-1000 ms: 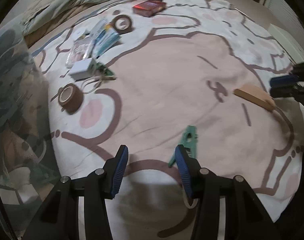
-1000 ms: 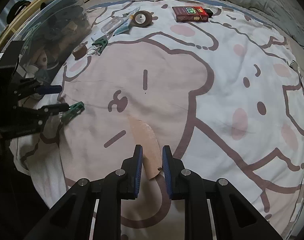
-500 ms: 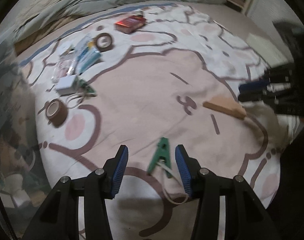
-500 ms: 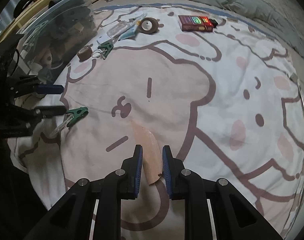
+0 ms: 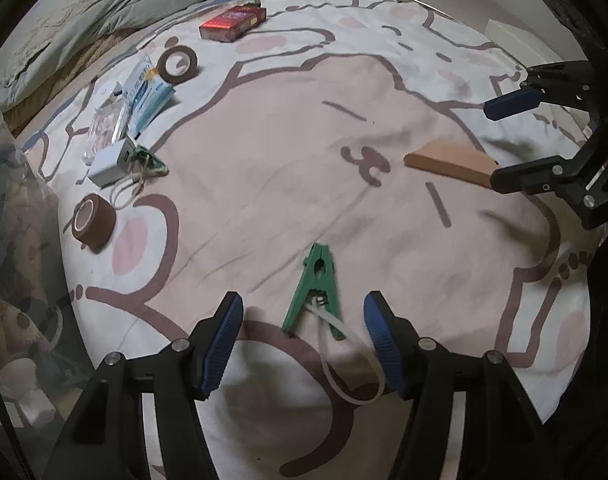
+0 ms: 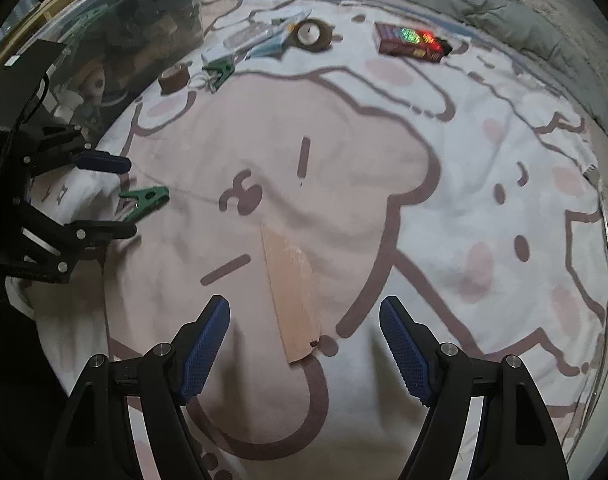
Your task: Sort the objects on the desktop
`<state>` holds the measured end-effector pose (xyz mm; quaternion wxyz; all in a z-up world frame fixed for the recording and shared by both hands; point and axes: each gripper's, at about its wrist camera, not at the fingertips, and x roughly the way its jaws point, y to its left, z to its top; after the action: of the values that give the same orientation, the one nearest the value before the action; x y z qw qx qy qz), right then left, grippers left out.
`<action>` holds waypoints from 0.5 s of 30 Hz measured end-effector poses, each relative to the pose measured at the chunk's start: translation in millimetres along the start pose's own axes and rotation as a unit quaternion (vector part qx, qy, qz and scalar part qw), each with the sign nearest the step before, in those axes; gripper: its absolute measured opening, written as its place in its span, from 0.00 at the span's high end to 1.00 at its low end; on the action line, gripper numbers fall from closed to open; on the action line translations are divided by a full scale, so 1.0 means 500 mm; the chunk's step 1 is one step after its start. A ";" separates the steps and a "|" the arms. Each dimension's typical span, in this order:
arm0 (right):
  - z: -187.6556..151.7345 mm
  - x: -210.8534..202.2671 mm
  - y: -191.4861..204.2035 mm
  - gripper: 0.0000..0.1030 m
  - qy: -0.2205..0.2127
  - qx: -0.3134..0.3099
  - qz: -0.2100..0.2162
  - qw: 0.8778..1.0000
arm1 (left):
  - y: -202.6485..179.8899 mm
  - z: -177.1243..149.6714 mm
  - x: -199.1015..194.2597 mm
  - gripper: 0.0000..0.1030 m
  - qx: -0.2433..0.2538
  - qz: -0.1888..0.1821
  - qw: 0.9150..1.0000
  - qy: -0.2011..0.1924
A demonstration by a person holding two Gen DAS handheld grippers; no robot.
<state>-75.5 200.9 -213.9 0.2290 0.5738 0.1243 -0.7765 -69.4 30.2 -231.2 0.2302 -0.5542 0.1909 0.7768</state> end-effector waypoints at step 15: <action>-0.006 0.048 0.008 0.53 0.019 -0.037 -0.014 0.999 | -0.001 -0.008 0.010 0.70 0.017 -0.011 1.000 0.018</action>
<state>-76.8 193.8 -237.1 0.2366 0.5775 0.1648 -0.7638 -67.4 29.0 -237.0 0.2447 -0.5662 0.2024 0.7606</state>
